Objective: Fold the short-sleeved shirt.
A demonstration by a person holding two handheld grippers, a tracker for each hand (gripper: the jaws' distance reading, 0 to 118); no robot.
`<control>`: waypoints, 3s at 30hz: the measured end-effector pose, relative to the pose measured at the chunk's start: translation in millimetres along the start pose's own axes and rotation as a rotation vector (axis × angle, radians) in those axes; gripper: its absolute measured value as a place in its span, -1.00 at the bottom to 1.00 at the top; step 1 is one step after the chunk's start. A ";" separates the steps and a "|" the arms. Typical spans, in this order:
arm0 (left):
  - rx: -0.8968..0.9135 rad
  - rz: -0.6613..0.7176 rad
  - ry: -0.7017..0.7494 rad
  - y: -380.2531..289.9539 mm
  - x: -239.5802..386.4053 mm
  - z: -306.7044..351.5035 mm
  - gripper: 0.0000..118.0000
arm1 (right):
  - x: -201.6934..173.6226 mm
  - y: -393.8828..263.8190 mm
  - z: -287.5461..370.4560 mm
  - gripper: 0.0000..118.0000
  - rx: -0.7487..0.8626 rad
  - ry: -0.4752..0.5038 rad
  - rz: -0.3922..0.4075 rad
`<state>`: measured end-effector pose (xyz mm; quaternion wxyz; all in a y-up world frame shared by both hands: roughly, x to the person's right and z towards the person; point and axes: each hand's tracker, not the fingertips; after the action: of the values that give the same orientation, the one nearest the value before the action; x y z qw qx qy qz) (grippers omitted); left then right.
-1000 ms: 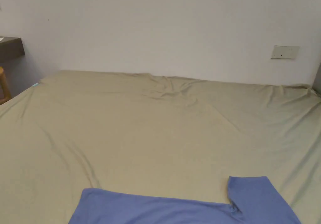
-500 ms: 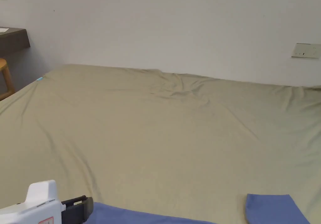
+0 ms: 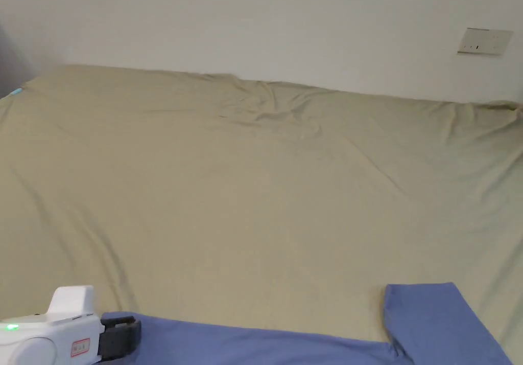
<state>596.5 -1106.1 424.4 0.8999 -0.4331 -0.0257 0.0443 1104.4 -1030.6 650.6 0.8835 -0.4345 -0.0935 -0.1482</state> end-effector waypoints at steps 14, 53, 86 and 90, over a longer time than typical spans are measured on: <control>-0.005 -0.098 -0.043 4.2 34.1 32.8 -0.88 | 66.2 55.4 -42.3 0.03 0.016 -0.127 -0.001; 0.135 0.148 -0.035 -90.1 -18.0 220.2 -0.89 | 77.1 8.8 53.9 -0.93 0.117 -0.068 0.049; 0.128 0.149 -0.149 -126.7 0.8 227.5 -0.41 | 68.5 -55.5 136.8 0.38 0.371 0.044 0.010; 0.060 0.171 -0.146 -131.4 1.3 213.1 -1.00 | 52.0 -63.0 113.0 -1.00 0.308 0.051 0.030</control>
<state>587.4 -1021.9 660.0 0.9010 -0.4024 -0.0527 0.1532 1127.4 -986.5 780.8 0.9439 -0.2913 -0.0861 -0.1298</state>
